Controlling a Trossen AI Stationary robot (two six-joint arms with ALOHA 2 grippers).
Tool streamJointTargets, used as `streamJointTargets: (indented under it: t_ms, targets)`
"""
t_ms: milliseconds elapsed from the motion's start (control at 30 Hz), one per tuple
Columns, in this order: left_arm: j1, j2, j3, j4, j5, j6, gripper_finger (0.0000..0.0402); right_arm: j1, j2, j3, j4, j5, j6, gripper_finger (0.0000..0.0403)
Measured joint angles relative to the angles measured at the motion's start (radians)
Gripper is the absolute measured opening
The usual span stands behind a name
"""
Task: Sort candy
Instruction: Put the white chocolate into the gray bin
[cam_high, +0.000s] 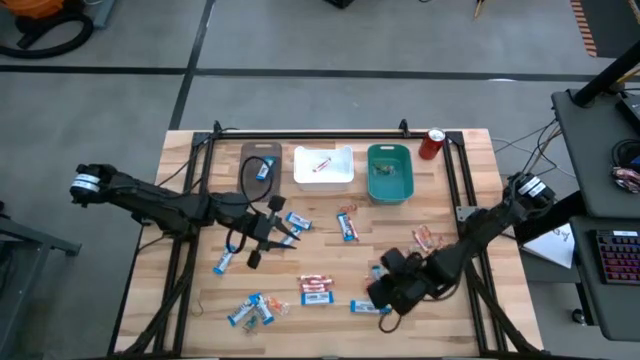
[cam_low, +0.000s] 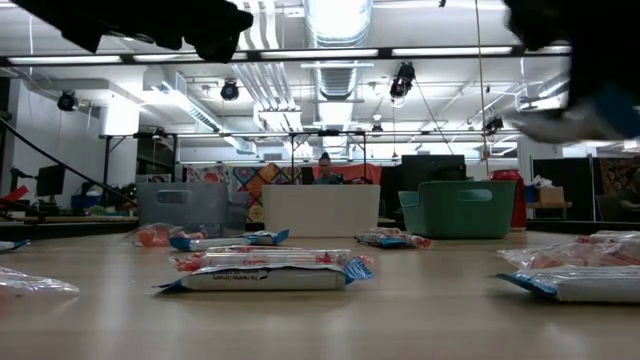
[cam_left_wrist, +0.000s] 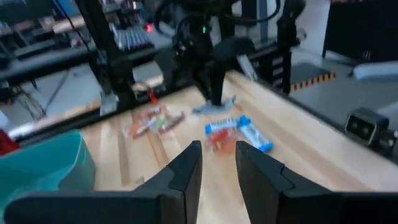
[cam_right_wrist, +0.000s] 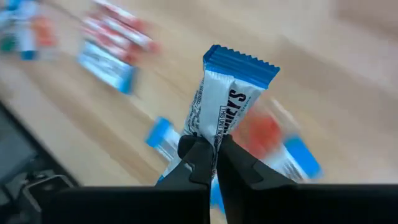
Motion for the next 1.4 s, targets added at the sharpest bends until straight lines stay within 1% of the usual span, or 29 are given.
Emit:
streamJointTargets:
  t_ms: [100, 167, 267, 367, 533, 667, 767, 867, 967, 1100, 1200, 1300, 1400]
  targets:
    - [0.000, 0.022, -0.039, 0.122, 0.025, -0.036, 0.0103, -0.071, 0.008, 0.000, 0.143, 0.001, -0.253, 0.0009]
    - [0.000, 0.048, -0.062, 0.200, 0.045, -0.060, 0.0118, -0.118, 0.016, 0.000, 0.256, -0.022, -0.431, 0.0009]
    - [-0.003, 0.098, -0.091, 0.310, 0.091, -0.078, 0.0143, -0.184, 0.034, 0.000, 0.414, -0.109, -0.661, 0.0009]
    - [-0.005, 0.163, -0.095, 0.395, 0.137, -0.085, 0.0164, -0.248, 0.047, 0.000, 0.531, -0.221, -0.825, 0.0009]
    - [-0.008, 0.298, -0.054, 0.510, 0.140, -0.077, 0.0185, -0.342, 0.082, 0.000, 0.609, -0.397, -0.971, 0.0009]
    - [-0.008, 0.389, -0.007, 0.512, 0.140, -0.034, 0.0188, -0.383, 0.105, 0.000, 0.640, -0.504, -1.030, 0.0009]
    - [-0.006, 0.439, 0.017, 0.515, 0.140, -0.028, 0.0188, -0.399, 0.114, 0.000, 0.637, -0.550, -1.058, 0.0009]
    - [-0.005, 0.483, 0.031, 0.511, 0.140, -0.017, 0.0188, -0.402, 0.113, 0.000, 0.645, -0.565, -1.088, 0.0009]
    - [-0.004, 0.515, 0.049, 0.516, 0.180, -0.017, 0.0188, -0.402, 0.111, 0.000, 0.644, -0.570, -1.105, 0.0009]
    - [-0.004, 0.546, 0.085, 0.522, 0.197, -0.029, 0.0174, -0.405, 0.110, 0.000, 0.645, -0.572, -1.114, 0.0009]
    - [-0.004, 0.554, 0.092, 0.520, 0.213, -0.031, 0.0144, -0.406, 0.111, 0.000, 0.645, -0.571, -1.123, 0.0009]
    - [-0.003, 0.549, 0.083, 0.521, 0.217, -0.032, 0.0093, -0.405, 0.111, 0.000, 0.649, -0.568, -1.139, 0.0009]
    - [0.000, 0.538, 0.077, 0.515, 0.219, -0.036, 0.0028, -0.406, 0.111, 0.000, 0.648, -0.566, -1.152, 0.0009]
